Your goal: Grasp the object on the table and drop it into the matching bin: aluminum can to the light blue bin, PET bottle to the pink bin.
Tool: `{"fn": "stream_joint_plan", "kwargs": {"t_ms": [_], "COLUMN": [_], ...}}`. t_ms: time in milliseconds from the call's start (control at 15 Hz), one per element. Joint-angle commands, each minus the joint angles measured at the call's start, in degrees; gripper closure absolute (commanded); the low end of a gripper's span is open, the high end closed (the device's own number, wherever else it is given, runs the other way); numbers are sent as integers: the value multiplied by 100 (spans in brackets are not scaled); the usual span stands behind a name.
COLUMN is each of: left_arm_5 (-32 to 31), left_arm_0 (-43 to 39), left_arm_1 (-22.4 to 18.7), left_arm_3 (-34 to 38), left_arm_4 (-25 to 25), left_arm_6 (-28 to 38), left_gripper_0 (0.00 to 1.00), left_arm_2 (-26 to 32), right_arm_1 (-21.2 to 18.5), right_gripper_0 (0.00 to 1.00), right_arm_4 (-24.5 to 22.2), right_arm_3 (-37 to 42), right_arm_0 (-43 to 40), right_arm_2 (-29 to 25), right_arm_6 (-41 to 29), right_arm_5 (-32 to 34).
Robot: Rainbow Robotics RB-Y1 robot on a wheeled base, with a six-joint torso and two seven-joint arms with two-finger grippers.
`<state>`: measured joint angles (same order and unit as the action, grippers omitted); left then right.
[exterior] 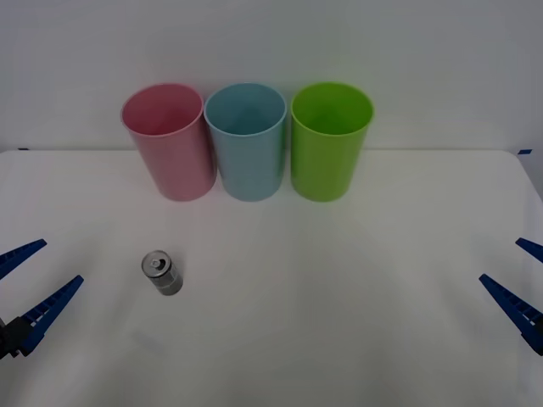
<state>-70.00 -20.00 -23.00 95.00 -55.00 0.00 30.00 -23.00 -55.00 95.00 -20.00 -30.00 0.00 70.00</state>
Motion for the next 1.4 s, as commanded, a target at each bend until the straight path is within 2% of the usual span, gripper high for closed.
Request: {"fn": "stream_joint_plan", "kwargs": {"t_ms": [67,200,600,1000,1400], "left_arm_5": [0,30,127,127,241], "left_arm_0": [0,84,-21,-435,-848], "left_arm_1": [0,103,-55,-319,-319], "left_arm_3": [0,19,133,124,124], "left_arm_4": [0,25,69,148,-19], "left_arm_6": [0,-26,-97,-264,-677], "left_gripper_0": [0,0,0,0,0], "left_arm_2": [0,-56,-117,-135,-223], "right_arm_1": [0,0,0,0,0], "right_gripper_0": [0,0,0,0,0], "right_arm_4": [0,0,0,0,0], "right_arm_3": [0,0,0,0,0], "right_arm_0": [0,0,0,0,0], "right_arm_2": [0,0,0,0,0], "right_arm_6": [0,0,0,0,0], "right_arm_5": [0,0,0,0,0]}}
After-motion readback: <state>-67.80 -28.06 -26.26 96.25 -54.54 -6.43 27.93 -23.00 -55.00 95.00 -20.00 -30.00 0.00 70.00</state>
